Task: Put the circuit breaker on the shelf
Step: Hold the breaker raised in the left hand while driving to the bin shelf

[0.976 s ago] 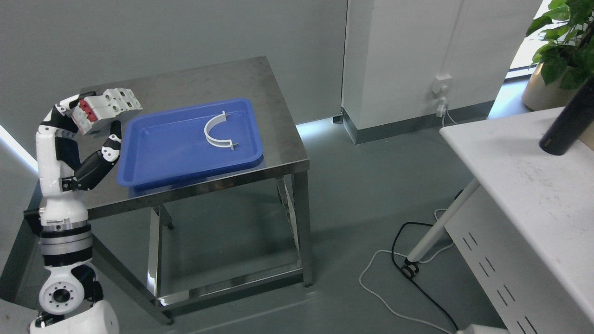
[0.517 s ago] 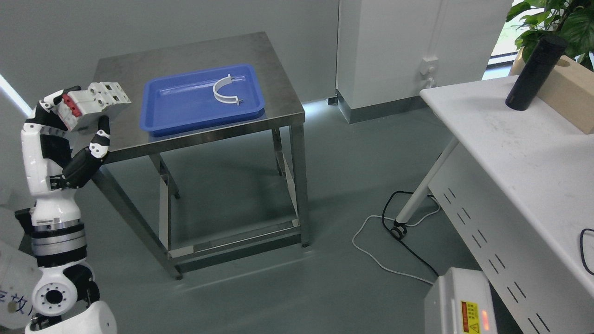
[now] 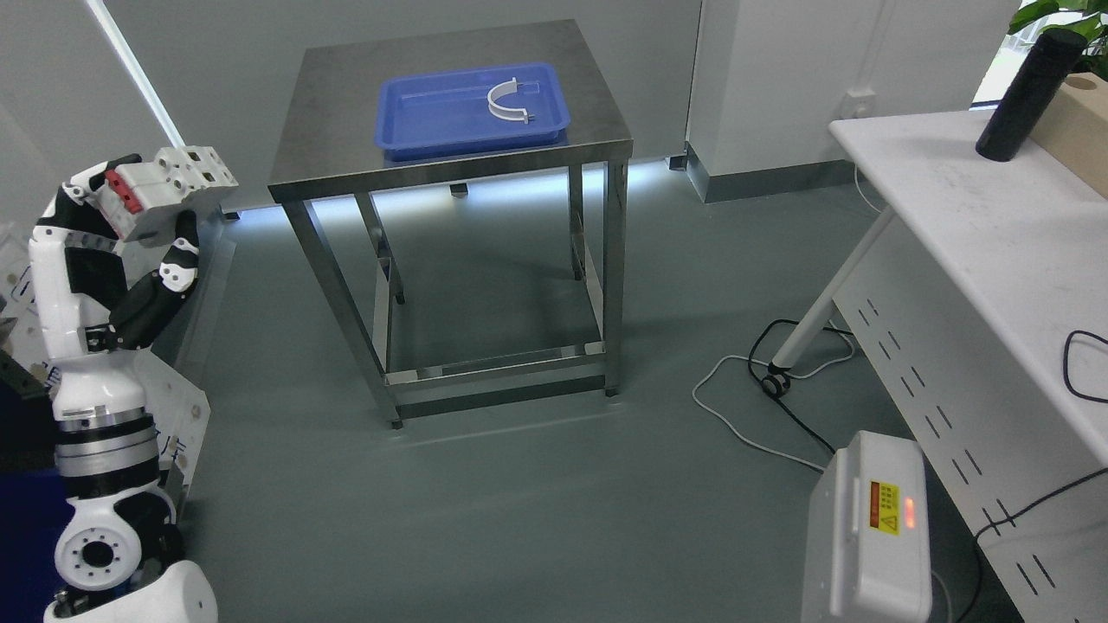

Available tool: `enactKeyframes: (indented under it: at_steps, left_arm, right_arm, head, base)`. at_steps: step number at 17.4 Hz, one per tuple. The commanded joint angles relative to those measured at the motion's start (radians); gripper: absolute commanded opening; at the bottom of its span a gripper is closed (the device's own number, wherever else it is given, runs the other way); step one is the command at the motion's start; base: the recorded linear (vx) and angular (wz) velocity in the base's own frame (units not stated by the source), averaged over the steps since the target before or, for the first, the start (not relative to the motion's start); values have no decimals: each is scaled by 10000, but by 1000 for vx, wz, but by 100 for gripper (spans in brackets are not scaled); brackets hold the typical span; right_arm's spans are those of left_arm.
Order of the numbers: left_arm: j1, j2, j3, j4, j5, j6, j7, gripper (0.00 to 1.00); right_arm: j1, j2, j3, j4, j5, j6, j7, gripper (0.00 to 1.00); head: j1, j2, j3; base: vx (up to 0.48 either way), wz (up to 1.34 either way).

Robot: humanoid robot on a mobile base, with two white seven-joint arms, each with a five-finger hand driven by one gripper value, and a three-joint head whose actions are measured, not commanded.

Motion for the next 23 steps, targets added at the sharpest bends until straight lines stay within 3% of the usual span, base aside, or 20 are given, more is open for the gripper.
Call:
enactKeyframes:
  at_steps: [1, 12, 23]
  left_arm:
    - [-255, 155, -26, -149, -179, 173, 8, 13]
    - [-408, 155, -180, -149, -179, 96, -69, 13]
    - [-1068, 155, -302, -134, -194, 265, -69, 13]
  right_arm:
    - [-5, -175, 0, 0, 0, -7, 4, 100]
    - [-5, -175, 0, 0, 0, -7, 4, 100]
    - [10, -175, 0, 0, 0, -7, 4, 100]
  head:
    - [0, 0, 0]
    - [0, 0, 0]
    - [0, 0, 0]
  base:
    - [-407, 94]
    - [-301, 30]
    - [-26, 107]
